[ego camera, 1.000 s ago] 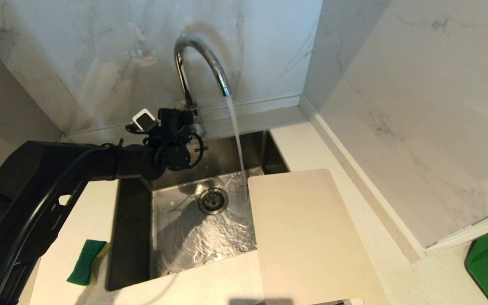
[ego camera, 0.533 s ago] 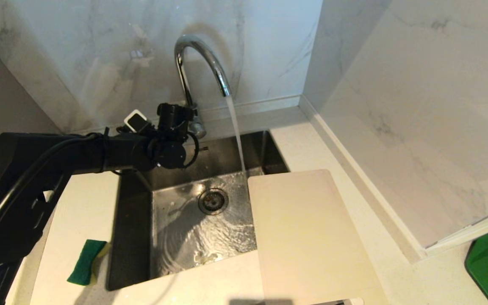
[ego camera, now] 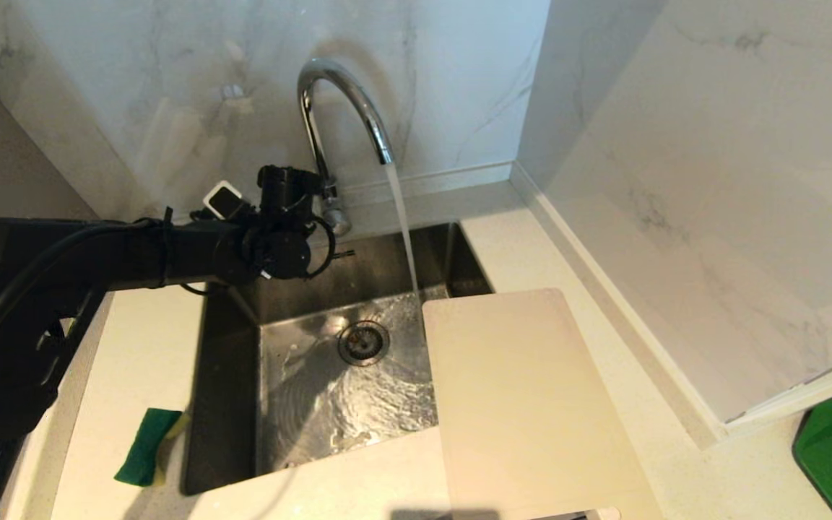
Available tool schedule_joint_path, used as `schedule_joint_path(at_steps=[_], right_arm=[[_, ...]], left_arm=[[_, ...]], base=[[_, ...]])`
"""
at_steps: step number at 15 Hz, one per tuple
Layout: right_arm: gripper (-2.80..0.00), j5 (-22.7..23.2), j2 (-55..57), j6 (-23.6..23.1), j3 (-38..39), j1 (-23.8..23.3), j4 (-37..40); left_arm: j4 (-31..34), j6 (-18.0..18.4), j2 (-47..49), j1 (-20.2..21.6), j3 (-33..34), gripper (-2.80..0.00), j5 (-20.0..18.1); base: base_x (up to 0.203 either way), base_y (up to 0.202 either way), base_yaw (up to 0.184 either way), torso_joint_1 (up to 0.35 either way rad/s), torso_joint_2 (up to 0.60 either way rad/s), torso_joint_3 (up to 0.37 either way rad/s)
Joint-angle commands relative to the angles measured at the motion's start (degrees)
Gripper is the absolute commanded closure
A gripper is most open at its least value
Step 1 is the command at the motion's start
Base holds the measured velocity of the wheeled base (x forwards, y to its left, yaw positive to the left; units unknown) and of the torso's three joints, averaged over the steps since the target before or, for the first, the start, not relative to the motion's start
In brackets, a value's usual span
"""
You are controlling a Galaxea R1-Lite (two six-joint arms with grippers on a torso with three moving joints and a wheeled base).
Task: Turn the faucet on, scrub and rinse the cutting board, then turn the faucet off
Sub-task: Turn on the tap
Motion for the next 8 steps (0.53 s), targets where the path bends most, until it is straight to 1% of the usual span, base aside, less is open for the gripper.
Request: schedule_joint_path(at_steps=[1, 5, 8], right_arm=[[0.0, 0.0, 0.0, -0.01, 0.0, 0.01, -0.03], [0.0, 0.0, 0.0, -0.01, 0.0, 0.01, -0.03], [0.0, 0.0, 0.0, -0.01, 0.0, 0.01, -0.03]], left_arm=[[-2.56, 0.71, -3.54, -0.04, -0.15, -2.8, 0.23], [-5.5, 3.17, -6.39, -0.06, -0.15, -2.8, 0.06], [-4.53, 3.9, -9.6, -0.23, 0.39, -2.8, 0.15]], base=[[0.0, 0.0, 0.0, 0.0, 0.0, 0.0], [0.0, 0.0, 0.0, 0.0, 0.0, 0.0], [0.0, 0.0, 0.0, 0.0, 0.0, 0.0]])
